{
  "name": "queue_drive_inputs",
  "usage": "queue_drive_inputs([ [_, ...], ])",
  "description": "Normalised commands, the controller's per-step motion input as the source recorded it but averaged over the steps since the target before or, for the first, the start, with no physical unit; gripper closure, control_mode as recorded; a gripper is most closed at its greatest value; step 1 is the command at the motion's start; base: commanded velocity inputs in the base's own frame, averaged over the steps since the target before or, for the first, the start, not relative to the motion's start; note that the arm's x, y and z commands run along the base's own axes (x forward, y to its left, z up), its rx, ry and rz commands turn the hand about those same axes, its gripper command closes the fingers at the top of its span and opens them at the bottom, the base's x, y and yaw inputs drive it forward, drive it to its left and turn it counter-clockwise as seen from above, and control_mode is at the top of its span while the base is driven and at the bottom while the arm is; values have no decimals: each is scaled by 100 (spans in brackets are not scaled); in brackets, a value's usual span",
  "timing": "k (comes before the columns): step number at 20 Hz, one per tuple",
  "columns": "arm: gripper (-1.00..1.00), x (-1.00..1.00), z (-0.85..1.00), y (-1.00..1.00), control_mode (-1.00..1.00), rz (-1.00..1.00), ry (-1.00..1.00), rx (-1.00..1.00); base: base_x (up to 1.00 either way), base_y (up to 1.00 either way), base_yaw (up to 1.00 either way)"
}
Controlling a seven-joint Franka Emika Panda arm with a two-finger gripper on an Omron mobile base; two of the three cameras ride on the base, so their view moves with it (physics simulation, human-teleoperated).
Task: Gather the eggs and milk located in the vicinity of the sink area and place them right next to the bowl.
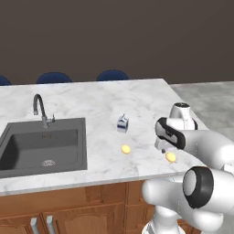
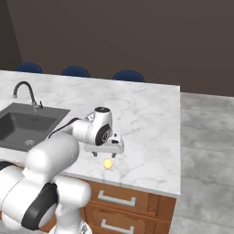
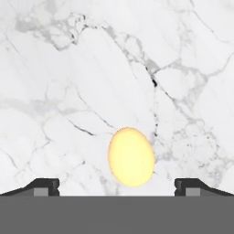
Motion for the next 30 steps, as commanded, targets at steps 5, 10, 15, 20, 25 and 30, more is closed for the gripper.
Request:
queue_drive_inputs([
  [5, -100, 0, -14, -1, -100, 1, 0, 0, 0, 0, 0],
  [10, -100, 0, -22, -8, -100, 1, 0, 0, 0, 0, 0],
  [15, -100, 0, -18, -5, -100, 0, 1, 0, 0, 0, 0],
  [20, -100, 0, -16, 0, -100, 1, 2, 0, 0, 0, 0],
  [25, -100, -1, -18, 0, -100, 1, 1, 1, 0, 0, 0],
  [30, -100, 0, -24, 0, -100, 0, 0, 0, 0, 0, 0],
])
